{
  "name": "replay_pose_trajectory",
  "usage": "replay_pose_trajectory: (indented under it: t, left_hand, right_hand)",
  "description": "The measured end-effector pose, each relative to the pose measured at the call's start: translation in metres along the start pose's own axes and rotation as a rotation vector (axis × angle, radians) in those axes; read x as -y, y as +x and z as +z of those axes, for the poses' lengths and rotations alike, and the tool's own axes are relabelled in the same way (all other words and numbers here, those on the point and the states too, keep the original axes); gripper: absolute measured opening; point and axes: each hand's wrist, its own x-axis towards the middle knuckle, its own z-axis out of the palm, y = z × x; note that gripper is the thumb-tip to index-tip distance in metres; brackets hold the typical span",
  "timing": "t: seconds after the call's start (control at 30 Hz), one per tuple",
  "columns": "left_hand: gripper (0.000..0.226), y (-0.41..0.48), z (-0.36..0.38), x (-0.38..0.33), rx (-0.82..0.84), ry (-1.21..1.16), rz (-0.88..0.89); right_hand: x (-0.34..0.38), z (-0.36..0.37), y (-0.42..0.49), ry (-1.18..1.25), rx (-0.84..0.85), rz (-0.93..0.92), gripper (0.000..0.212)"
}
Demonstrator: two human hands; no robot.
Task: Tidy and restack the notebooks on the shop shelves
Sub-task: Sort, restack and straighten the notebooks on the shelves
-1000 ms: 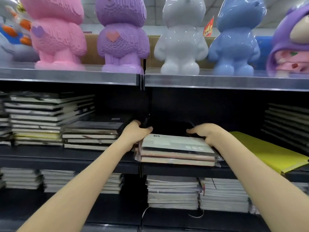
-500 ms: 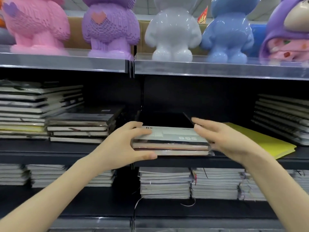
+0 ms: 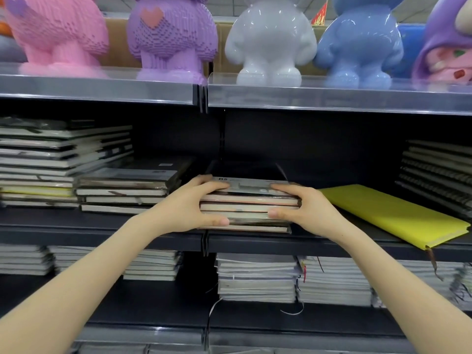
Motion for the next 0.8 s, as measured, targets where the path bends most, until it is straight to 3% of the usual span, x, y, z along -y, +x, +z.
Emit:
replay_pose_trajectory:
  t: [0.37,0.57,0.8]
  left_hand:
    - [0.07,0.013,0.006,0.005,-0.093,-0.007,-0.039]
    - [0.09,0.008,0.009,0.002,-0.045,0.007,-0.098]
    - [0.086,0.006,0.008,0.005,-0.074,-0.008,-0.08]
  right_hand:
    - [-0.009,0.011,0.022,0.074,0.001,0.006,0.066]
    - [-0.023,0.002,0.007,0.186,0.081,0.036,0.075]
    - [-0.03,0.018,-0.002,0.204,-0.059,0.016,0.074]
